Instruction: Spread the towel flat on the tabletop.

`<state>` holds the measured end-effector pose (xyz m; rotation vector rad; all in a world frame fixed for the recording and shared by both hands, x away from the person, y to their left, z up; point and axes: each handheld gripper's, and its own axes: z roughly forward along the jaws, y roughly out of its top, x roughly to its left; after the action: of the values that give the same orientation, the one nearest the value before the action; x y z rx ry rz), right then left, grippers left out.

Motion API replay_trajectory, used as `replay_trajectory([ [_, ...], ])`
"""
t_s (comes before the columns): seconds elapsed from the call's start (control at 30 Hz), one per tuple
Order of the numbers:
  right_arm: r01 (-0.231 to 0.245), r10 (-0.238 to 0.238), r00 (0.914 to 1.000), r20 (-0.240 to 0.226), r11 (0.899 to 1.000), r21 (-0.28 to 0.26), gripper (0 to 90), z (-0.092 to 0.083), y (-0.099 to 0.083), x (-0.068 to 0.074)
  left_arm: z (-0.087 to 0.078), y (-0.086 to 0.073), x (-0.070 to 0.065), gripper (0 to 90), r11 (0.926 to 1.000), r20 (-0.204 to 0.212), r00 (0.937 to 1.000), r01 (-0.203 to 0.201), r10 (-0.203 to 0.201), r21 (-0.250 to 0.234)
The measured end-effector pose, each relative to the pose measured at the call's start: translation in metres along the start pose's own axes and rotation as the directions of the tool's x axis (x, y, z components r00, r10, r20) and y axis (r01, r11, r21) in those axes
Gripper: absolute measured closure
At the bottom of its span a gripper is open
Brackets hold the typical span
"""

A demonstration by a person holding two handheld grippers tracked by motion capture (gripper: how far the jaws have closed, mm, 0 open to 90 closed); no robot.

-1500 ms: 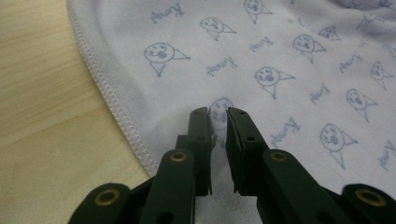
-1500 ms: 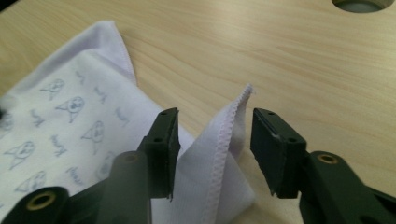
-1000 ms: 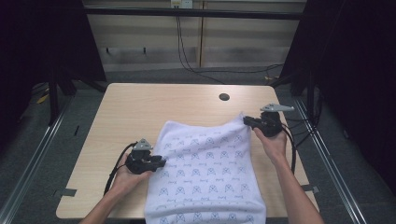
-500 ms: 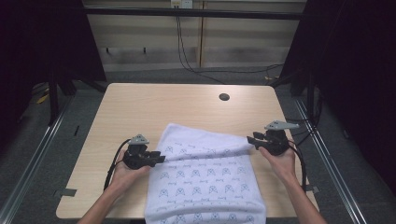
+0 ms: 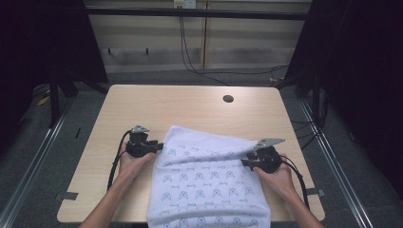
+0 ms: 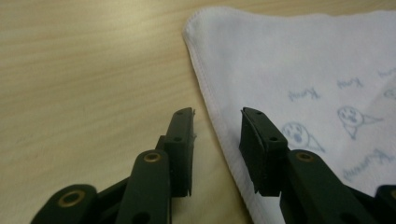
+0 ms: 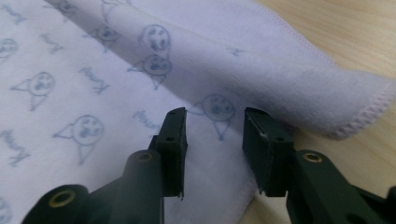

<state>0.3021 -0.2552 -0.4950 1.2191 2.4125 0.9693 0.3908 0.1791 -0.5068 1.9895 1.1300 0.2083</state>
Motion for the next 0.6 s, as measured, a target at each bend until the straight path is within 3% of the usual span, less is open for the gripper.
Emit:
replay_trajectory([
  [0.03, -0.003, 0.003, 1.0000, 0.001, 1.000, 0.004, 59.1, 0.003, 0.000, -0.001, 0.004, 0.002, -0.002, 68.1, 1.0000, -0.012, 0.9999, -0.001, 0.001, -0.005],
  [0.1, 0.001, -0.001, 1.0000, 0.006, 1.000, -0.004, 57.9, 0.005, 0.000, -0.001, 0.010, 0.007, -0.007, 77.9, 0.9984, -0.019, 0.9985, -0.051, 0.052, 0.024],
  [0.17, 0.021, -0.021, 0.9996, 0.017, 1.000, -0.007, 56.7, 0.006, 0.001, 0.000, 0.014, 0.011, -0.014, 87.8, 0.9956, -0.079, 0.9927, -0.090, 0.092, 0.029],
  [0.23, 0.019, -0.018, 0.9997, 0.015, 1.000, -0.005, 56.5, 0.006, 0.001, 0.000, 0.014, 0.012, -0.012, 88.7, 0.9970, -0.131, 0.9884, -0.076, 0.077, 0.016],
  [0.27, 0.014, -0.014, 0.9997, 0.019, 1.000, -0.004, 56.4, 0.005, 0.000, -0.001, 0.014, 0.011, -0.006, 88.7, 0.9993, -0.134, 0.9904, -0.037, 0.036, -0.003],
  [0.3, 0.011, -0.010, 0.9998, 0.017, 1.000, -0.009, 56.2, 0.005, -0.001, -0.002, 0.012, 0.009, 0.001, 88.7, 0.9995, -0.110, 0.9937, 0.019, -0.022, -0.025],
  [0.33, 0.013, -0.013, 0.9996, 0.024, 1.000, -0.002, 56.1, 0.003, -0.002, -0.002, 0.009, 0.007, 0.008, 88.6, 0.9989, -0.122, 0.9919, 0.032, -0.036, -0.034],
  [0.37, 0.010, -0.010, 0.9997, 0.023, 1.000, -0.003, 55.5, 0.002, -0.003, -0.002, 0.006, 0.005, 0.013, 88.6, 0.9971, -0.106, 0.9923, 0.058, -0.063, -0.048],
  [0.43, -0.003, 0.004, 0.9997, 0.025, 1.000, -0.012, 54.9, 0.000, -0.007, -0.003, 0.004, 0.001, 0.018, 87.5, 0.9964, -0.057, 0.9959, 0.067, -0.070, -0.052],
  [0.47, 0.004, -0.004, 0.9997, 0.024, 1.000, -0.015, 54.8, -0.001, -0.008, -0.003, 0.002, 0.002, 0.016, 84.3, 0.9961, -0.071, 0.9945, 0.073, -0.077, -0.049],
  [0.5, 0.008, -0.008, 0.9997, 0.023, 1.000, -0.016, 54.7, -0.001, -0.008, -0.003, -0.001, 0.003, 0.015, 74.8, 0.9960, -0.084, 0.9932, 0.076, -0.080, -0.046],
  [0.53, -0.001, 0.001, 0.9998, 0.021, 1.000, -0.012, 54.7, -0.001, -0.008, -0.003, -0.005, 0.003, 0.013, 68.5, 0.9953, -0.075, 0.9940, 0.075, -0.079, -0.061],
  [0.6, 0.000, 0.000, 0.9996, 0.027, 1.000, -0.004, 54.2, -0.001, -0.007, -0.003, -0.016, 0.005, 0.005, 67.3, 0.9967, -0.063, 0.9974, 0.031, -0.035, -0.075],
])
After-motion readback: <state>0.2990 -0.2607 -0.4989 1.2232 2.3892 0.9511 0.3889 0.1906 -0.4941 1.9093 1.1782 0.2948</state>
